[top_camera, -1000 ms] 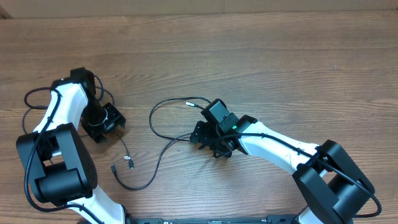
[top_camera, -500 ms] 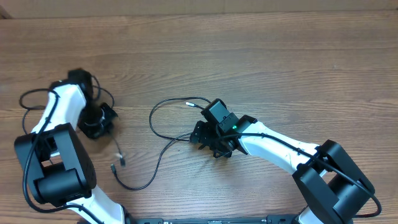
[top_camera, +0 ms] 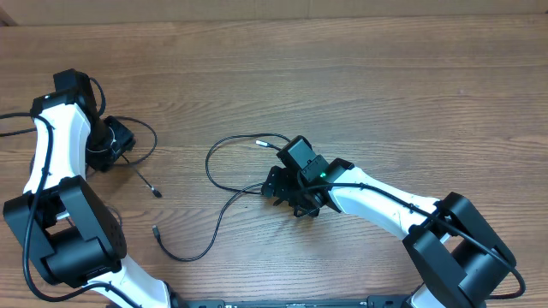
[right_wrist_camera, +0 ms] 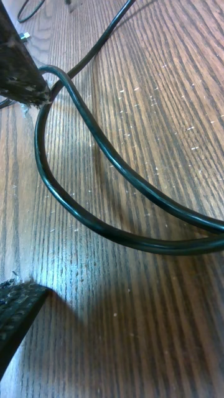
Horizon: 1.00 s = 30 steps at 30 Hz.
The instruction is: Untangle cables
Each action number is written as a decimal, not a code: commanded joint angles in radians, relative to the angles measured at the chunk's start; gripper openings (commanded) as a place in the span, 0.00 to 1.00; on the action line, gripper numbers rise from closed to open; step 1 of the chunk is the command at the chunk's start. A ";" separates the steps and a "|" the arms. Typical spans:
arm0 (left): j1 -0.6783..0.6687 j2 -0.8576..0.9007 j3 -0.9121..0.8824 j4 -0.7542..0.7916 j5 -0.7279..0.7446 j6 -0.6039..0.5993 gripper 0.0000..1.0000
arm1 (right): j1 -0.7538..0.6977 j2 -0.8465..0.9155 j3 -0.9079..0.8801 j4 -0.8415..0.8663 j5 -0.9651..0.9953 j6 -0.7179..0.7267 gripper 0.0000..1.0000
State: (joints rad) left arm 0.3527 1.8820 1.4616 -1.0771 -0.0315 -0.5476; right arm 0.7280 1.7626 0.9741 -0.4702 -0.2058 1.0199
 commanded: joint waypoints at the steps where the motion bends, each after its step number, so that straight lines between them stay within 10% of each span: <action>1: -0.003 0.001 0.020 -0.009 -0.008 0.001 0.78 | 0.002 0.007 -0.005 -0.003 0.015 -0.003 0.90; 6: -0.015 0.001 0.019 -0.024 0.027 0.001 1.00 | 0.002 0.007 -0.005 -0.003 0.014 -0.003 0.90; 30: -0.034 0.001 0.019 -0.018 0.034 0.001 0.99 | 0.002 0.007 -0.005 -0.003 0.014 -0.003 0.93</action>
State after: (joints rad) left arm 0.3210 1.8820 1.4616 -1.0958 -0.0040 -0.5484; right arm 0.7280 1.7626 0.9741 -0.4679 -0.2066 1.0199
